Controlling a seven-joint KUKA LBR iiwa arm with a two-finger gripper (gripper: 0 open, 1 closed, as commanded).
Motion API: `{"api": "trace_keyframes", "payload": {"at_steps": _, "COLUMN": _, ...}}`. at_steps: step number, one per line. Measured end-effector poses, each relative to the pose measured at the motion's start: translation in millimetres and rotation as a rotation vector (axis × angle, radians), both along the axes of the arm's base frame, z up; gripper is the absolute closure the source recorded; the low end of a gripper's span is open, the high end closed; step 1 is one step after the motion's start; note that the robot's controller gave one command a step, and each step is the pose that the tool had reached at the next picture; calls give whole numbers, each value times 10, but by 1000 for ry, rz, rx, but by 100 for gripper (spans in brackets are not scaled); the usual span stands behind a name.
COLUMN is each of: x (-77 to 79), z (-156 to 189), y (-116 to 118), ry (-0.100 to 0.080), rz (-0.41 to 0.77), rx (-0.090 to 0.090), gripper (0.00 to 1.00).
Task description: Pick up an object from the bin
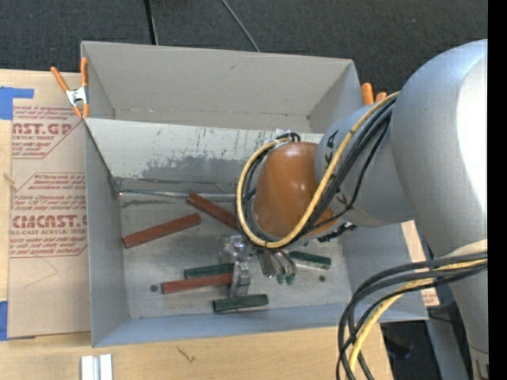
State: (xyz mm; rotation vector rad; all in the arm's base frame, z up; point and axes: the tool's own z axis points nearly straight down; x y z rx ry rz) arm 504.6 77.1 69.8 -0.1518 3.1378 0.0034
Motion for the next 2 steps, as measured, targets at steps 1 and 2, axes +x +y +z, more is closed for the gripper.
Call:
{"api": "trace_keyframes", "payload": {"at_steps": 1, "x": 0, "z": 0, "y": -1, "ry": 0, "rz": 0, "rx": 0, "gripper": 100}}
{"api": "trace_keyframes", "payload": {"at_steps": 2, "x": 93, "z": 1503, "y": 146, "ry": -4, "rz": -12, "rx": -1, "gripper": 100}}
